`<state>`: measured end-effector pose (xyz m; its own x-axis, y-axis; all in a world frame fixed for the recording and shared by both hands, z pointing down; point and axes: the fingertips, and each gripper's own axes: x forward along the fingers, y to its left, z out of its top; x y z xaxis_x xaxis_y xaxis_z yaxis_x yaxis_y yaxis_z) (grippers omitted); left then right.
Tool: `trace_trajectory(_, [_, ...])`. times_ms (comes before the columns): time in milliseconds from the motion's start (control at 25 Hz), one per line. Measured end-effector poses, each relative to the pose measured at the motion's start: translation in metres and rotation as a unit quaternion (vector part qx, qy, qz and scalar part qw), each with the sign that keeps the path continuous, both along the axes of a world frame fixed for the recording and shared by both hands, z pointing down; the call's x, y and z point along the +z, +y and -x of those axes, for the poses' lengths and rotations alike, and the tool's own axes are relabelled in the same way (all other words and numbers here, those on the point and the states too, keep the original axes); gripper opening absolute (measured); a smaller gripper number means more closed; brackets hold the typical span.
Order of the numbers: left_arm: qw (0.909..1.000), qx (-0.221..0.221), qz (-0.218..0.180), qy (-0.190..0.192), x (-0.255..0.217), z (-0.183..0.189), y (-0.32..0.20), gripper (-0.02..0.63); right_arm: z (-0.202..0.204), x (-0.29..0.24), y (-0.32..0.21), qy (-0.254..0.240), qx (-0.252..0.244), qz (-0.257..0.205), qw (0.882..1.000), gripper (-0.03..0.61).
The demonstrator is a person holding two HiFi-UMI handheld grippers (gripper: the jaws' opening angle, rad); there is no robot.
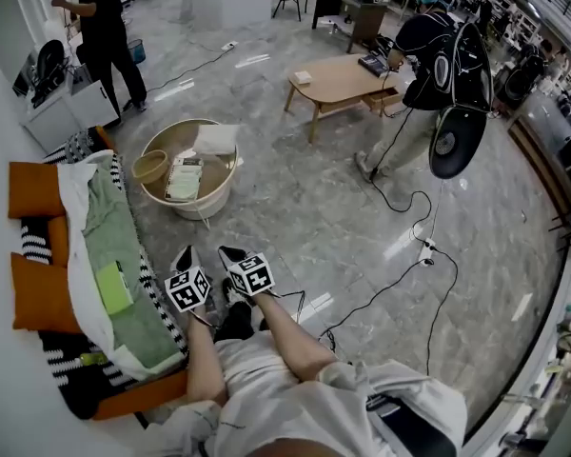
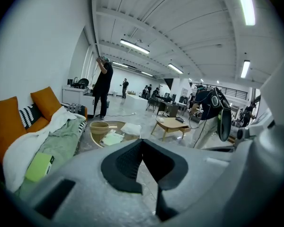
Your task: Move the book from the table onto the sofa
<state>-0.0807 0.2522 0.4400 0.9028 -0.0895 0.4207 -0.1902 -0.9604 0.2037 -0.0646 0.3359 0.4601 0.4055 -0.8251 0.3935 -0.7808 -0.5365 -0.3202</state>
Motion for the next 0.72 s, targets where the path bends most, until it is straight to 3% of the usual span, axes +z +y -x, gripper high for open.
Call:
trace_trajectory(120, [0.9999,-0.007,0.007,0.000,0.007,-0.005,-0.002,0.009,-0.005,0.005,0.001,-0.007,-0.005,-0.003,1.000,0.006])
trace_trajectory(440, [0.9997,-0.001,0.025,0.005,0.007,-0.034,0.006,0.009,-0.045,-0.025,0.012,-0.027,0.024,-0.081,0.996,0.006])
trace_trajectory(560, [0.9985,0.011,0.052,0.015,0.003,-0.050,0.007,0.009,-0.056,-0.029,0.006,-0.051,0.020,-0.125,0.991,0.006])
trace_trajectory(720, [0.9983,0.010,0.055,0.017,-0.001,-0.065,0.002,0.009,-0.067,-0.022,-0.003,-0.056,0.000,-0.111,0.992,0.006])
